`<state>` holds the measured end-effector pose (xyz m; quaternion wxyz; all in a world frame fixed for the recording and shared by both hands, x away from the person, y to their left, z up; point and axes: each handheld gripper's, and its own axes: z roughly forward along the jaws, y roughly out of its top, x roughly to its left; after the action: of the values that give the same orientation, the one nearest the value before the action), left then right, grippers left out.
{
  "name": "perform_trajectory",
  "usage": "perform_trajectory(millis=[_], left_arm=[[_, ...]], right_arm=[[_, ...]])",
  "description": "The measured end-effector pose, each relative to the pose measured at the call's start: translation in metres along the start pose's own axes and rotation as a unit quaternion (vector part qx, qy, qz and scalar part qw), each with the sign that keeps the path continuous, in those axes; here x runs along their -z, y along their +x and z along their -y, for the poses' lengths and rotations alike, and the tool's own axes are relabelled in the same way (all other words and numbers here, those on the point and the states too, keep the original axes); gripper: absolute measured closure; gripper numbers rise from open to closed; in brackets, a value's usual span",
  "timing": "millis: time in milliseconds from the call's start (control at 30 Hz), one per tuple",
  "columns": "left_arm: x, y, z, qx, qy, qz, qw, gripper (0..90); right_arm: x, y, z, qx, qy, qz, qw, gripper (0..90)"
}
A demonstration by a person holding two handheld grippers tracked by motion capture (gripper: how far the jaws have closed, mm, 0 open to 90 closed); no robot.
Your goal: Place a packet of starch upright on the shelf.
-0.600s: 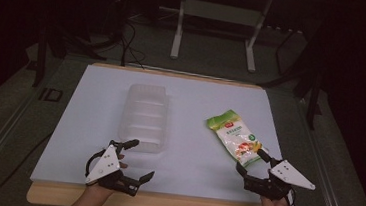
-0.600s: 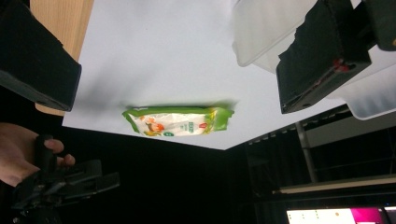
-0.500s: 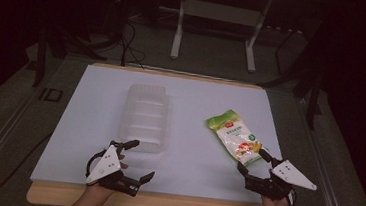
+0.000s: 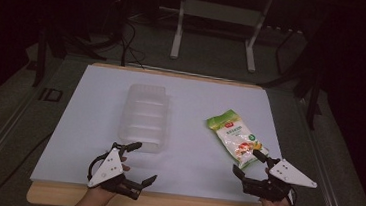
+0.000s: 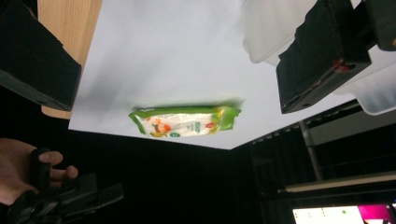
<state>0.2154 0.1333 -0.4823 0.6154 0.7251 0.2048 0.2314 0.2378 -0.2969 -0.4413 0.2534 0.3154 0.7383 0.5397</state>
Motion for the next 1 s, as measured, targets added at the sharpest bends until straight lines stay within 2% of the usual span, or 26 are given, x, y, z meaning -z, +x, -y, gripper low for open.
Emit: perform_trajectory(millis=[33,100,167,267,333,433,600,667,767,800,867,900,967,1000], left_arm=[[0.0,0.0,0.0,-0.001,0.0,-0.001,1.0,0.2],[0.0,0.0,-0.001,-0.001,-0.002,-0.001,1.0,0.2],[-0.001,0.0,-0.001,0.0,-0.001,-0.001,1.0,0.2],[-0.001,-0.001,-0.001,0.002,-0.002,0.0,1.0,0.2],[-0.001,-0.001,-0.001,0.001,-0.001,0.001,1.0,0.2],[-0.002,-0.001,0.0,0.003,0.0,0.002,1.0,0.2],[-0.002,0.0,0.0,0.004,0.001,0.003,1.0,0.2],[-0.002,0.0,0.0,0.004,0.0,0.005,1.0,0.2],[-0.002,0.0,0.001,0.004,0.001,0.005,1.0,0.2],[-0.002,0.0,0.001,0.005,0.001,0.005,1.0,0.2],[-0.002,0.0,0.001,0.004,0.001,0.005,1.0,0.2],[-0.002,0.0,0.001,0.005,-0.001,0.005,1.0,0.1],[-0.002,0.0,0.001,0.005,-0.002,0.006,1.0,0.2],[-0.002,0.0,0.001,0.006,-0.002,0.006,1.0,0.2]], right_arm=[[0.003,0.002,-0.005,0.002,-0.007,-0.002,1.0,13.9],[0.009,0.005,-0.015,0.004,-0.02,-0.02,0.9996,13.8],[0.012,0.007,-0.025,0.011,-0.023,-0.031,0.9992,13.4],[0.013,0.008,-0.036,0.029,-0.025,-0.038,0.9986,12.7],[0.012,0.007,-0.043,0.042,-0.018,-0.032,0.9984,12.7],[0.011,0.002,-0.054,0.041,-0.03,-0.042,0.9978,10.9],[0.008,-0.008,-0.072,0.022,-0.056,-0.053,0.9968,10.0],[0.006,-0.011,-0.078,0.027,-0.062,-0.031,0.9972,10.0],[0.002,-0.015,-0.085,0.035,-0.063,-0.032,0.9969,10.0],[0.0,-0.017,-0.087,0.036,-0.064,-0.042,0.9964,10.0],[-0.005,-0.02,-0.09,0.034,-0.066,-0.034,0.9966,10.0],[-0.007,-0.022,-0.091,0.037,-0.06,-0.043,0.9965,10.0],[-0.014,-0.025,-0.093,0.044,-0.045,-0.014,0.9979,10.0],[-0.017,-0.028,-0.093,0.039,-0.043,-0.015,0.9982,10.1]])
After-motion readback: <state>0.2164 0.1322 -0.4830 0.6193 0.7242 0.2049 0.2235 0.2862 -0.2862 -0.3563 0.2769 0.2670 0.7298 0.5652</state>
